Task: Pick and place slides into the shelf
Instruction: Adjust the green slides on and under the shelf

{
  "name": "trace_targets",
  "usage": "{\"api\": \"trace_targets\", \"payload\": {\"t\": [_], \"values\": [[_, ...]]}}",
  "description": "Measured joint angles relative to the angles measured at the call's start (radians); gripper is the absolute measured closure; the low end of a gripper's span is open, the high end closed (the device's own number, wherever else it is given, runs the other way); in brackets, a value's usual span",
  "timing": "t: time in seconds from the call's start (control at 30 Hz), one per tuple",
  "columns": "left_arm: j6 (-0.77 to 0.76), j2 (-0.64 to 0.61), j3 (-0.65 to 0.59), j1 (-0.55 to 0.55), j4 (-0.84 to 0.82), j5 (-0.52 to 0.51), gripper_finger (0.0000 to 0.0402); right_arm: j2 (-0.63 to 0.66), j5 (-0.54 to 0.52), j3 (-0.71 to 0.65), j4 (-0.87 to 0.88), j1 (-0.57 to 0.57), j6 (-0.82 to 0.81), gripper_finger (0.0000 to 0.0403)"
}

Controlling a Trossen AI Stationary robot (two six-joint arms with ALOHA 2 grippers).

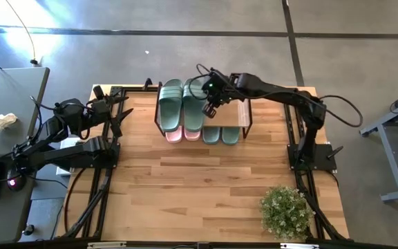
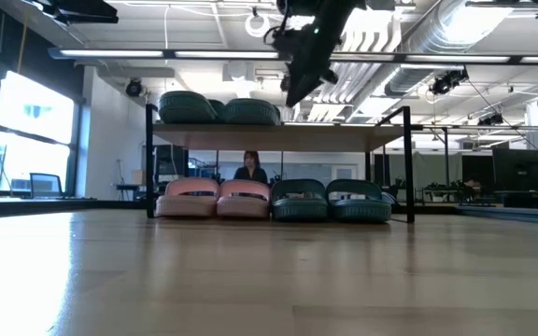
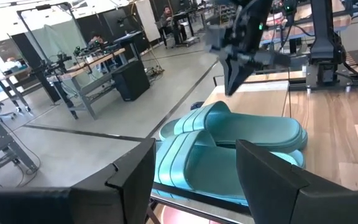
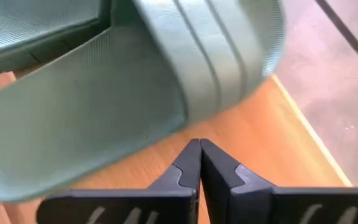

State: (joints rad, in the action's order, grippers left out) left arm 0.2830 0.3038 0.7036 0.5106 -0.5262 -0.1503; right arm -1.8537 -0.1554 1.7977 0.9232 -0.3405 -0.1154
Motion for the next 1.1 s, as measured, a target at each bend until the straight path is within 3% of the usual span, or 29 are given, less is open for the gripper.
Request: {"api": "trace_targets", "payload": {"t": [0.47, 0.6, 0.7, 0.83, 0.97, 1.1], "values": [[-0.008, 0.0, 0.0, 0.0, 0.01, 0.018, 0.0197, 0.374, -0.037, 0.0, 0.211, 0.018, -0.163, 0.0403], [-0.026, 0.0, 0.0, 0.0, 0.01, 0.038, 0.0197, 0.455, -0.056, 0.0, 0.338, 0.089, -0.277, 0.0403], [-0.027, 0.0, 0.0, 0.0, 0.01, 0.064, 0.0197, 0.494, -0.12, -0.024, 0.363, 0.202, -0.349, 0.0403], [-0.027, 0.0, 0.0, 0.0, 0.01, 0.096, 0.0197, 0.566, -0.172, -0.152, 0.232, 0.366, -0.398, 0.0403], [-0.04, 0.0, 0.0, 0.0, 0.01, 0.126, 0.0197, 0.657, -0.094, -0.336, 0.026, 0.453, -0.471, 0.0403], [-0.054, 0.0, 0.0, 0.0, 0.01, 0.127, 0.0197, 0.696, -0.08, -0.567, -0.024, 0.535, -0.552, 0.0403]]}}
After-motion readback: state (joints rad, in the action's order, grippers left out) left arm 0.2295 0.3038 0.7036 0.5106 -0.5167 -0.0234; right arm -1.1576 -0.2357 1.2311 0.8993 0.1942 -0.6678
